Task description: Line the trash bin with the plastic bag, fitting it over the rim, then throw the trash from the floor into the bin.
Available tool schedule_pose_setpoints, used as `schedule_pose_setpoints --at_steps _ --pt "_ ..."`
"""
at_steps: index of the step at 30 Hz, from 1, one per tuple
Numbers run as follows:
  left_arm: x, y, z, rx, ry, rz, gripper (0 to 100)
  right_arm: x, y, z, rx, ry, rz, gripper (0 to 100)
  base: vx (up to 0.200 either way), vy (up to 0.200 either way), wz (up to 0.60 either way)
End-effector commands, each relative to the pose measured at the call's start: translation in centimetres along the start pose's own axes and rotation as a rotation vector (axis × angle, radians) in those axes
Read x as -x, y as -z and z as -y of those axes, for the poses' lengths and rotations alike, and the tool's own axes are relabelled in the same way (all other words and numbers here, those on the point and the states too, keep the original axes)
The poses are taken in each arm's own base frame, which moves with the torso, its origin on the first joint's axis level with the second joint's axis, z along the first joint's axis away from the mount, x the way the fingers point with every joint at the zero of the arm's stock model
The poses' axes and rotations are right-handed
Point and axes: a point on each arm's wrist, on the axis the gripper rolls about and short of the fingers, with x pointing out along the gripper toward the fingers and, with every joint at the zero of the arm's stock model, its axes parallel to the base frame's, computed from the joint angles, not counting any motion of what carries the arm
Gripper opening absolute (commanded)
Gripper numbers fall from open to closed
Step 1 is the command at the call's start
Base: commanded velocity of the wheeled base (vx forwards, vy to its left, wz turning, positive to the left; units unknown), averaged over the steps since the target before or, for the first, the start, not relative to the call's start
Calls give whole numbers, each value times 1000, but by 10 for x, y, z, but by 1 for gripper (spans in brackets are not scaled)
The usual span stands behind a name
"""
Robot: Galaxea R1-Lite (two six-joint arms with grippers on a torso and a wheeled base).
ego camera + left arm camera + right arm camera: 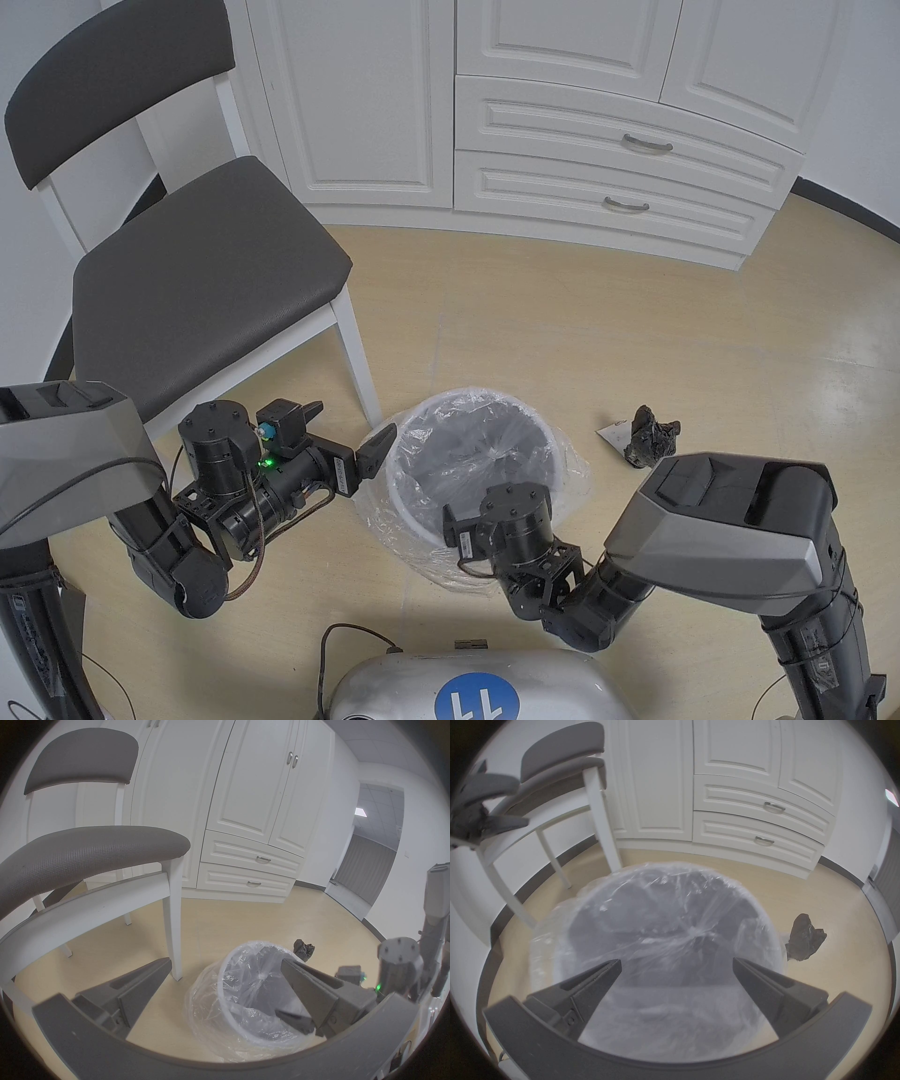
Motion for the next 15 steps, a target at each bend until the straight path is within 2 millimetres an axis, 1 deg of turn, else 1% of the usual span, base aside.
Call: schedule_pose_setpoints --at_steps 1,5,15 --pt "0 0 0 0 0 -1 100 16 2 -9 21 -48 -15 100 0 0 0" --pt "0 1 1 -1 3 -2 100 24 10 -14 42 -77 -38 100 0 0 0" --pt "0 2 1 0 3 -5 100 31 18 -21 58 -100 -53 100 0 0 0"
